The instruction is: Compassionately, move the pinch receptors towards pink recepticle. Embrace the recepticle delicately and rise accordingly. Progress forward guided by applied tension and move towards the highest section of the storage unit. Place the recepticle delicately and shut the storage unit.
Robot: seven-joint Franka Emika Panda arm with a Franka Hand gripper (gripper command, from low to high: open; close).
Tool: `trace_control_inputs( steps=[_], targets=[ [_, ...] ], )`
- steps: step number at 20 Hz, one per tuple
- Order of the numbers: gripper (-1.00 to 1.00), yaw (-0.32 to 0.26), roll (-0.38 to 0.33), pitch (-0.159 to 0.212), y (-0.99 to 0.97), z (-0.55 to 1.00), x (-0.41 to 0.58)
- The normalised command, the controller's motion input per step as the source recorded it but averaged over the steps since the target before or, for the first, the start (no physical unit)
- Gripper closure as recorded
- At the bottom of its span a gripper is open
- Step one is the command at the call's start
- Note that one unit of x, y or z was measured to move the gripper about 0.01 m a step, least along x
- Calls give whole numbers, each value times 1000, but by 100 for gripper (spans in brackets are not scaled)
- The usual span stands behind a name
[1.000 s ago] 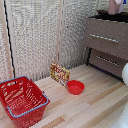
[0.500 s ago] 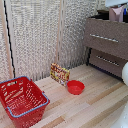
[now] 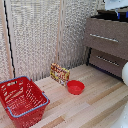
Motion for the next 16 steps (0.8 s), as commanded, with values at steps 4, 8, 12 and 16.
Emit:
trace_control_inputs(
  steps=[4,8,12,16],
  targets=[
    [-100,18,-47,26,281,734,0],
    [-100,48,-132,4,391,616,0],
    [-100,98,-173,0,374,259,24],
    [-100,159,-161,0,299,3,167]
  ],
)
